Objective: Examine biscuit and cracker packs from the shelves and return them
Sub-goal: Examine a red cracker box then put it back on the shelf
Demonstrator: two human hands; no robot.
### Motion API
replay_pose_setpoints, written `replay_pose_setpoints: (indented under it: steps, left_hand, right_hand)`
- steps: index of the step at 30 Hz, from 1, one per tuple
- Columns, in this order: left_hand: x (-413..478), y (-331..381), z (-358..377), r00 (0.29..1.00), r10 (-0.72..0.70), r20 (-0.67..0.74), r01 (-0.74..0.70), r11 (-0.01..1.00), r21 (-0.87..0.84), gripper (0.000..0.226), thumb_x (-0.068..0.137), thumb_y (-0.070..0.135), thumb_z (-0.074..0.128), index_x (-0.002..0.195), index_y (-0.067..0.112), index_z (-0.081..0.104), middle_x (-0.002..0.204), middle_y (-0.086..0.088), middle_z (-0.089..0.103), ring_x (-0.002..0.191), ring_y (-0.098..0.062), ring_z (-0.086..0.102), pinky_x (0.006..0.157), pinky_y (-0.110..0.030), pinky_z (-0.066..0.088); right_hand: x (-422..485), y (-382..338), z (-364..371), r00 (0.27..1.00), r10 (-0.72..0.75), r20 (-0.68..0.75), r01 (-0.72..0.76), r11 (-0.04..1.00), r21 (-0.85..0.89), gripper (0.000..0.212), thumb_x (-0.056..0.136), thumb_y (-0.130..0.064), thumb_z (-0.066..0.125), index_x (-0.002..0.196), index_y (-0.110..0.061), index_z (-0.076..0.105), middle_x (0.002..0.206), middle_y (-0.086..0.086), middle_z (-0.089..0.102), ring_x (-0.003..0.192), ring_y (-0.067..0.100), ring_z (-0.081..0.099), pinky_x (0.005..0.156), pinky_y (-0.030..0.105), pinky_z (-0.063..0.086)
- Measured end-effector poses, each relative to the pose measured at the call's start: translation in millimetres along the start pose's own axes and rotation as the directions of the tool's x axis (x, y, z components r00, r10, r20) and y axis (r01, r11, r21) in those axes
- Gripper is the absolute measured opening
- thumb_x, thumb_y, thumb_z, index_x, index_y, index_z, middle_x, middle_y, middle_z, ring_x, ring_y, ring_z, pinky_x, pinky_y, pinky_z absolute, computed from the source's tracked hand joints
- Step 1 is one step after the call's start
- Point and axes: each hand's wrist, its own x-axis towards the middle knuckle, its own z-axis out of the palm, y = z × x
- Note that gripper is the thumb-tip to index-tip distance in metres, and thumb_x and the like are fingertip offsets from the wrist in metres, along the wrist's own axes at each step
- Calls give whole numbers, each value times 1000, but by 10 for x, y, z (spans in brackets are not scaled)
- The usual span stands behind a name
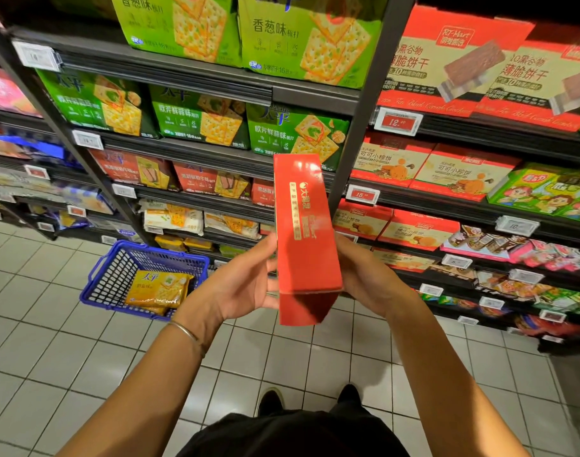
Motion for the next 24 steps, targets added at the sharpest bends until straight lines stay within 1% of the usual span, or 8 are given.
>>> replay_pose_setpoints:
  steps: [3, 6, 8, 10, 13, 17, 21, 24]
  left_hand:
    - [16, -22, -33, 993, 105, 50, -105, 994, -21, 78, 87, 54, 75, 155, 29, 45, 155, -13, 49, 135, -42, 57, 112, -68, 40]
    - [29, -31, -33, 983, 184, -1, -184, 982, 32, 74, 87, 50, 72, 154, 34, 45, 151, -12, 58, 132, -39, 61, 106, -67, 48]
    - [11, -16, -20, 975, 204, -88, -196, 976, 96, 67, 88, 50, 72, 150, 35, 51, 138, -6, 68, 116, -25, 71, 84, -49, 62]
    - [-20, -2, -2, 961, 234, -145, -215, 967, 136, 69, 80, 54, 80, 143, 36, 58, 124, -1, 75, 101, -16, 74, 67, -31, 60]
    - [-30, 8, -35, 932, 303, -198, -276, 949, 151, 62, 79, 47, 82, 137, 40, 63, 127, -6, 74, 110, -26, 73, 78, -37, 59]
    - [-58, 27, -44, 943, 294, -154, -296, 955, 11, 53, 89, 36, 76, 140, 28, 63, 135, -12, 70, 121, -35, 67, 100, -49, 54]
    - [-100, 48, 37, 983, 181, -40, -183, 981, -62, 56, 67, 47, 95, 115, 20, 80, 119, -13, 77, 101, -27, 78, 79, -37, 63]
    - [-64, -10, -9, 950, 271, -155, -280, 959, -39, 51, 77, 30, 87, 124, 15, 73, 123, -17, 75, 101, -30, 76, 79, -38, 63]
  right_hand:
    - [-40, -64, 11, 998, -50, 46, 51, 999, -15, 50, 77, -76, 70, 118, -48, 72, 123, -9, 74, 119, 14, 68, 106, 47, 54]
    - [-47, -98, -36, 998, -61, 32, 61, 998, 22, 43, 86, -69, 65, 120, -45, 72, 124, -8, 73, 121, 17, 66, 106, 51, 52]
    - [-68, -143, -23, 996, -82, 40, 79, 994, 72, 55, 80, -71, 72, 123, -37, 72, 122, 0, 73, 118, 22, 68, 106, 55, 51]
    - [-73, -187, 19, 994, -103, 27, 99, 990, 104, 69, 71, -72, 79, 126, -30, 71, 124, 5, 73, 120, 27, 67, 108, 59, 49]
    - [-52, -216, 17, 991, -125, -36, 130, 968, 216, 74, 79, -60, 77, 138, -18, 65, 136, 13, 68, 128, 35, 64, 111, 58, 47]
    - [-97, -193, -60, 992, -119, -29, 119, 874, 471, 50, 105, -50, 41, 132, -20, 72, 135, 13, 69, 125, 34, 66, 94, 48, 59]
    - [-65, -103, -83, 993, -117, -35, 119, 858, 499, 52, 111, -47, 33, 129, -21, 74, 130, 11, 72, 120, 30, 69, 88, 40, 61]
    - [5, -30, -132, 994, -45, -97, 83, 897, 434, 51, 110, -46, 38, 143, -15, 61, 140, 15, 65, 131, 37, 61, 104, 50, 53]
